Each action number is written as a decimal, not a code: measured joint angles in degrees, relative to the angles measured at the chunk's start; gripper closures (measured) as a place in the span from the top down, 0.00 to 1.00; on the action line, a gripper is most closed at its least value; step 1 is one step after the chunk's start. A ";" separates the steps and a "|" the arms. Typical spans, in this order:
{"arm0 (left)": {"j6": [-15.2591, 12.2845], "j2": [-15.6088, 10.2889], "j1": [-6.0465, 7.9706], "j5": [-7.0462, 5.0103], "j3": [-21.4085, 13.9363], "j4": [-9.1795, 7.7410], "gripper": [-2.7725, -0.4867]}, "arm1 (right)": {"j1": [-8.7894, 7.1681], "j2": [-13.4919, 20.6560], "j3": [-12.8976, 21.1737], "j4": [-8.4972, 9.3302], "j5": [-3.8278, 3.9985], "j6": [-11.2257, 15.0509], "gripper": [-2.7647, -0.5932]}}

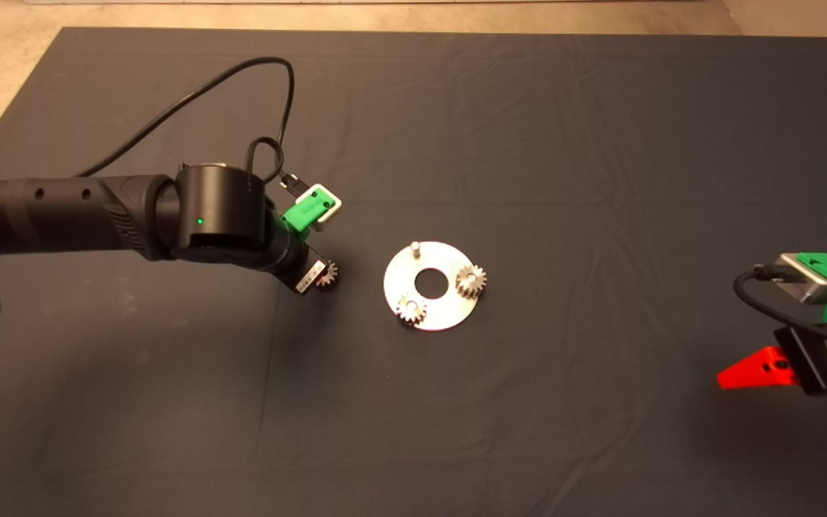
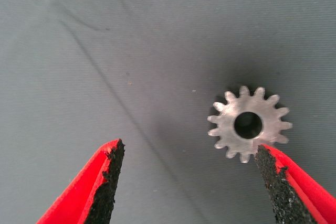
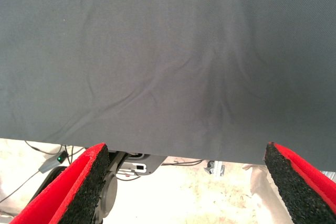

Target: Install three planetary gears onto the carrier pins

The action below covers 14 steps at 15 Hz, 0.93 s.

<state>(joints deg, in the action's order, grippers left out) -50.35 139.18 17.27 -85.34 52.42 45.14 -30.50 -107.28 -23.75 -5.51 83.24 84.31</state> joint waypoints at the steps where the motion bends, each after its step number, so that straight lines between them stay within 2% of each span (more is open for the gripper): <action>1: -0.18 -0.13 0.02 0.40 0.00 -0.08 0.56 | 0.02 0.00 0.00 -0.02 0.00 0.00 0.74; 2: -1.05 -0.17 0.02 0.58 0.02 -0.07 0.56 | 0.02 0.00 0.00 0.00 0.00 0.00 0.74; 5: -3.08 0.20 0.01 2.68 0.00 -0.20 0.56 | 0.02 0.00 0.00 0.00 0.00 0.00 0.74; 6: -3.70 0.56 0.02 2.93 0.00 -0.45 0.56 | 0.02 0.00 0.02 0.00 0.02 0.00 0.74; 9: -4.75 1.17 0.02 3.56 0.00 -0.83 0.56 | 0.00 0.00 0.02 -0.02 0.02 0.00 0.74; 11: -4.94 1.09 0.01 4.90 0.00 -0.83 0.56 | 0.02 0.00 0.02 0.00 0.02 -0.02 0.74; 12: -4.96 1.08 -0.13 5.62 0.06 -0.83 0.56 | 0.00 0.00 0.02 0.00 0.02 -0.02 0.74; 14: -4.96 1.09 -1.18 5.95 0.73 -0.85 0.56 | 0.02 0.00 0.02 0.00 0.04 0.00 0.74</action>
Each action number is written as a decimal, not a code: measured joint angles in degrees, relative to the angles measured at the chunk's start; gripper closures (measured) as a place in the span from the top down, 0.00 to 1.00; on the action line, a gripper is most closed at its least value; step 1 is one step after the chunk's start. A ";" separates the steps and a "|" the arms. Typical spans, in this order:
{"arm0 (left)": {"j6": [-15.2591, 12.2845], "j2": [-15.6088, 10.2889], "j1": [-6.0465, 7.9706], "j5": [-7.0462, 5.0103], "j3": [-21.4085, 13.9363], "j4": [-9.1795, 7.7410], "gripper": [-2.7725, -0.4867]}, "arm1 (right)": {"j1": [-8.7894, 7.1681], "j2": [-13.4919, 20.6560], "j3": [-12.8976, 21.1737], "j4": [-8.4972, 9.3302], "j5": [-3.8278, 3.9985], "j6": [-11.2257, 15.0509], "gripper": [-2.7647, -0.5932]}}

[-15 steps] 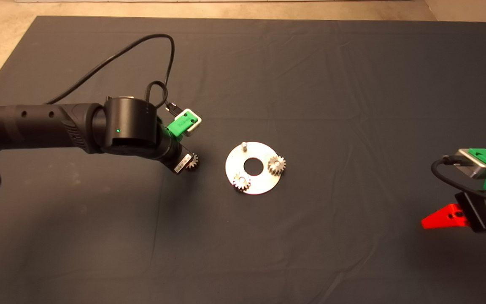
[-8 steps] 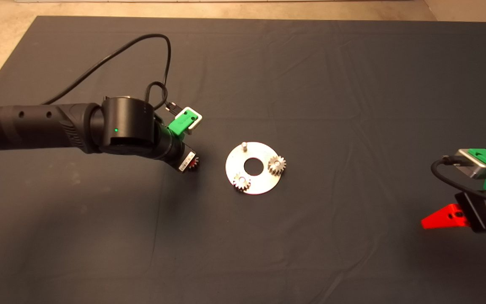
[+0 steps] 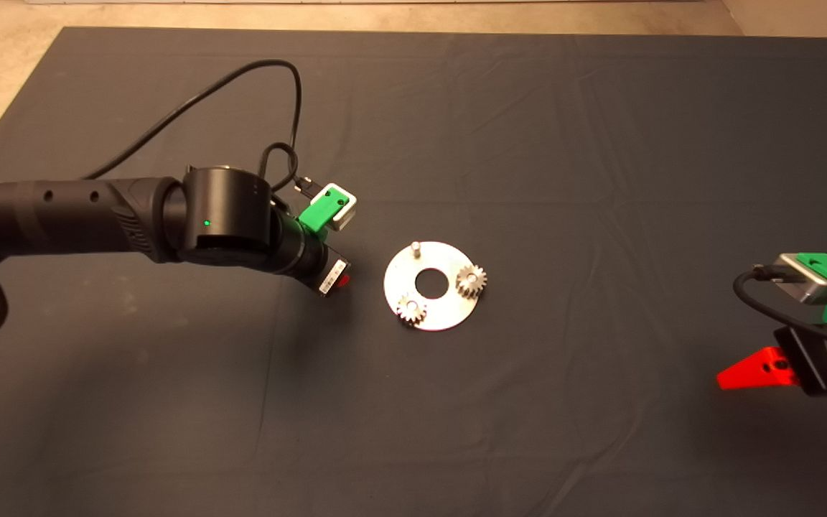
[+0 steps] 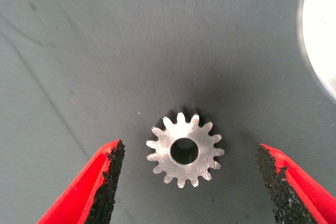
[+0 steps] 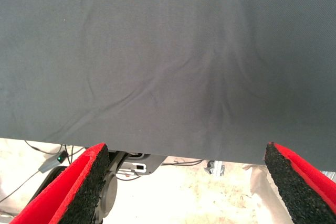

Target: Install three planetary gears onto the carrier pins

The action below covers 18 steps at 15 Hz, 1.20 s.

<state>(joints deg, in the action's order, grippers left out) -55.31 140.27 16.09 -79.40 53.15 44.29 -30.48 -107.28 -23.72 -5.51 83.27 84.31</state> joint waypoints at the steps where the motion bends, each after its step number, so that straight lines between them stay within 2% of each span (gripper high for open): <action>1: 0.05 -0.10 -0.74 0.07 0.21 0.04 0.56 | 0.00 0.00 0.00 0.00 0.00 0.00 0.74; 4: 0.15 -0.49 -2.15 0.16 0.51 0.00 0.56 | 0.00 0.00 0.00 0.00 -0.09 0.00 0.74; 14: 1.43 -0.63 -2.12 0.40 1.10 0.04 0.56 | -0.02 0.02 0.00 0.00 -0.10 0.00 0.74; 15: 1.43 -0.63 -2.28 0.62 1.10 0.06 0.56 | -0.02 0.01 0.00 0.00 -0.10 -0.02 0.74; 17: 1.43 -0.60 -3.18 2.06 1.10 0.04 0.56 | 0.00 0.02 0.00 0.00 -0.10 0.00 0.74; 18: 1.45 -0.63 -3.43 2.27 1.10 0.04 0.53 | -0.02 0.02 0.00 0.00 -0.10 0.00 0.74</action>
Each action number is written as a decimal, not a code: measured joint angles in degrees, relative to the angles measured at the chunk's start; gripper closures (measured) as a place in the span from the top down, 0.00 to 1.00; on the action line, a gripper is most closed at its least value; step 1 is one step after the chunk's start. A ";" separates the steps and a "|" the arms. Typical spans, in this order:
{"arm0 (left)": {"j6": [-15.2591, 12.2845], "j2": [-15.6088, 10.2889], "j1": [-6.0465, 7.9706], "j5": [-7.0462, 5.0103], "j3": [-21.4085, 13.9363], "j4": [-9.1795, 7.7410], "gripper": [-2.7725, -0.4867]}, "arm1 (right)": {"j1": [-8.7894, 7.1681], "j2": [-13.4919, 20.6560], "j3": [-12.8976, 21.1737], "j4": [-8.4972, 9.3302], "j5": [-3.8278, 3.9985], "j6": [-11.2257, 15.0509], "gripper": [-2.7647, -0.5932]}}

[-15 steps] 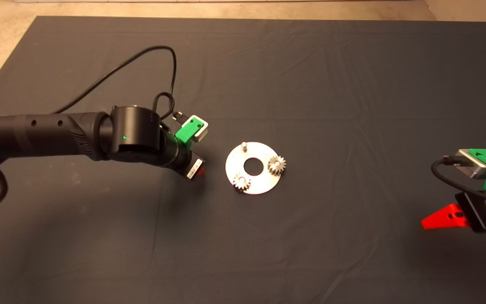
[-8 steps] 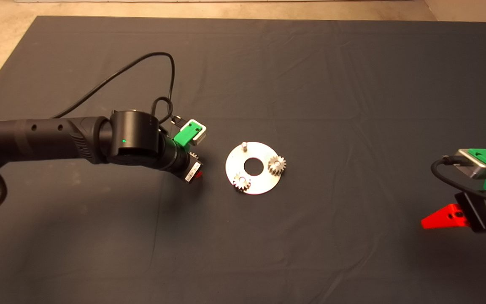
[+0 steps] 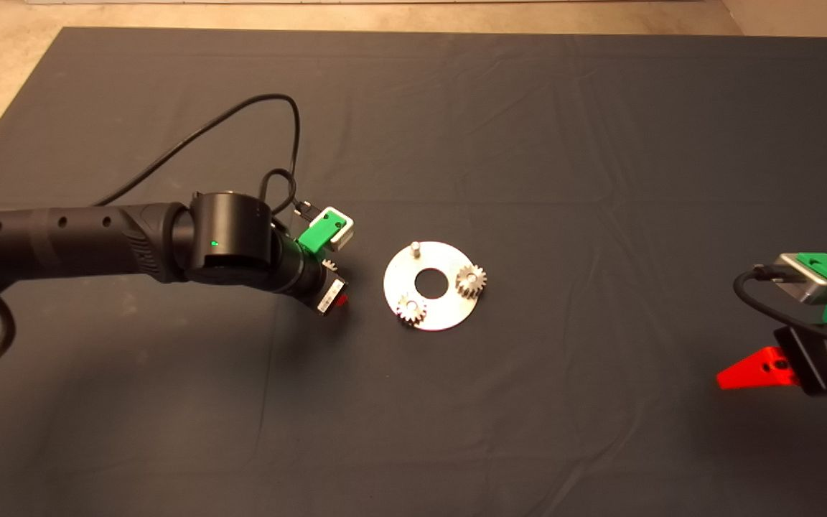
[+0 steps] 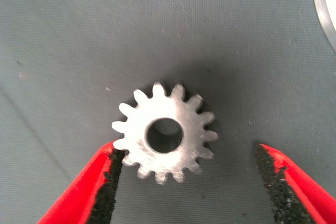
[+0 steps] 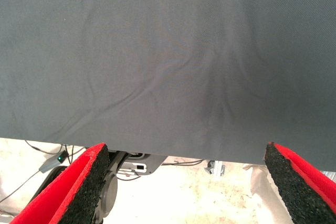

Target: Install three planetary gears onto the carrier pins

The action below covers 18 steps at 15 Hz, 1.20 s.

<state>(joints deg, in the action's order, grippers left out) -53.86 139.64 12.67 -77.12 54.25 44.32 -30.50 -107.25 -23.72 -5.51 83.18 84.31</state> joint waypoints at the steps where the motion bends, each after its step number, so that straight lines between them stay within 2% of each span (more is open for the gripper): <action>1: 0.17 0.00 0.01 0.02 0.00 0.02 0.51 | 0.02 -0.02 0.00 0.00 -0.10 0.00 0.74; 16: 1.24 0.10 0.02 0.31 1.74 0.24 0.51 | 0.00 -0.02 0.00 0.00 -0.33 0.00 0.74; 18: 1.27 0.22 0.01 0.86 2.12 0.27 0.44 | 0.01 0.00 0.00 0.00 -0.32 -0.01 0.74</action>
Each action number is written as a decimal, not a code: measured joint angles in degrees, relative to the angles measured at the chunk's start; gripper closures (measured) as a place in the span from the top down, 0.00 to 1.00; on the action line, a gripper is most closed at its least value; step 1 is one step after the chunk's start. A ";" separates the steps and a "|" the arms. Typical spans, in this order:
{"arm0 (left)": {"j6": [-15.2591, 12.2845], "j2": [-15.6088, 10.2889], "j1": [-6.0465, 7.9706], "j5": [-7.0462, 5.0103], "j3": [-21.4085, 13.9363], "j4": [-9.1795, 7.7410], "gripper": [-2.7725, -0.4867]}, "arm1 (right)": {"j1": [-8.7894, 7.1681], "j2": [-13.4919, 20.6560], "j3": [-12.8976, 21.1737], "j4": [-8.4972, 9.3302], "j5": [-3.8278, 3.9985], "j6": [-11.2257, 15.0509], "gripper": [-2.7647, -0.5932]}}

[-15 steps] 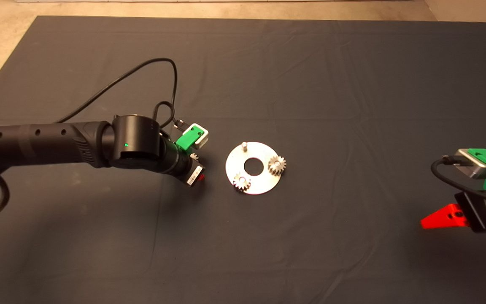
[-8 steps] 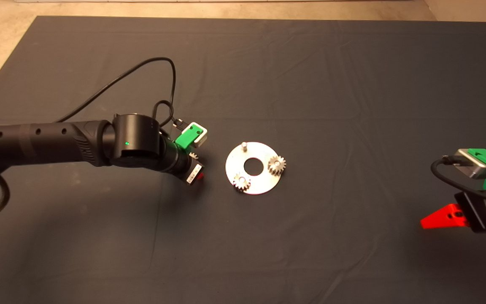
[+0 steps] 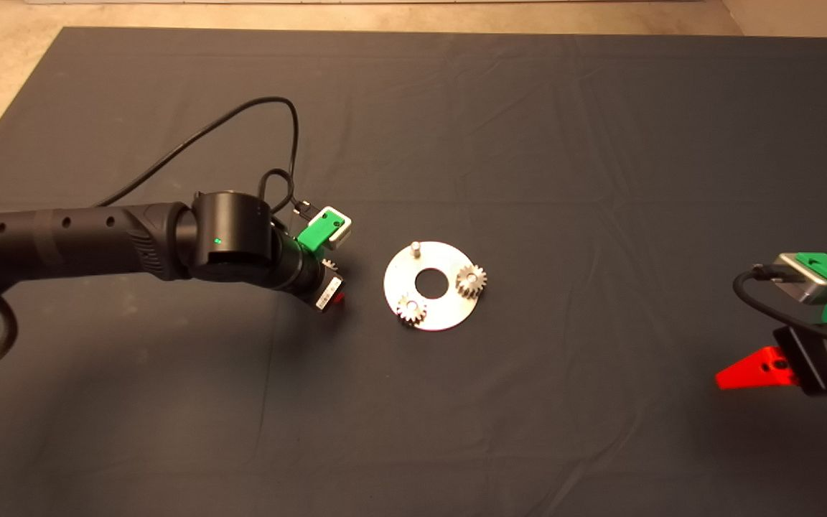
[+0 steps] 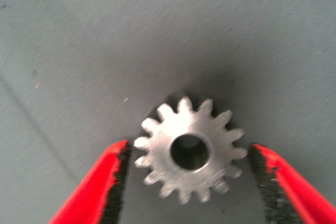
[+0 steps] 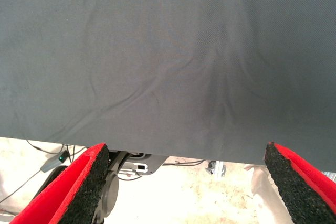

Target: Install three planetary gears onto the carrier pins

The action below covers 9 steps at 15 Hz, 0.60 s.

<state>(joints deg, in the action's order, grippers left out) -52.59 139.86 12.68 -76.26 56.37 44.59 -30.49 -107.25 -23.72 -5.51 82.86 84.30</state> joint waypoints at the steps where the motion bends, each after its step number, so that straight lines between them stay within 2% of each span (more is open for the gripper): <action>1: 0.00 0.00 0.02 0.22 0.02 0.00 0.44 | 0.01 0.00 0.00 0.00 0.00 0.01 0.74; 4: 0.00 0.05 0.02 0.39 0.52 -0.05 0.43 | 0.01 0.00 0.00 0.00 0.00 0.01 0.74; 5: 0.04 0.13 0.05 0.50 0.66 -0.05 0.39 | 0.01 -0.02 0.00 0.00 0.00 0.01 0.74; 7: 0.44 0.13 0.02 0.68 0.66 -0.05 0.38 | 0.00 0.00 0.00 0.00 0.00 0.01 0.74; 9: 0.56 0.13 0.05 0.78 0.68 -0.02 0.32 | 0.00 0.00 0.00 0.00 0.00 0.01 0.74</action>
<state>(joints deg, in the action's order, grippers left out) -52.03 140.00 12.73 -75.49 57.05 44.57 -30.49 -107.25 -23.72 -5.51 82.86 84.31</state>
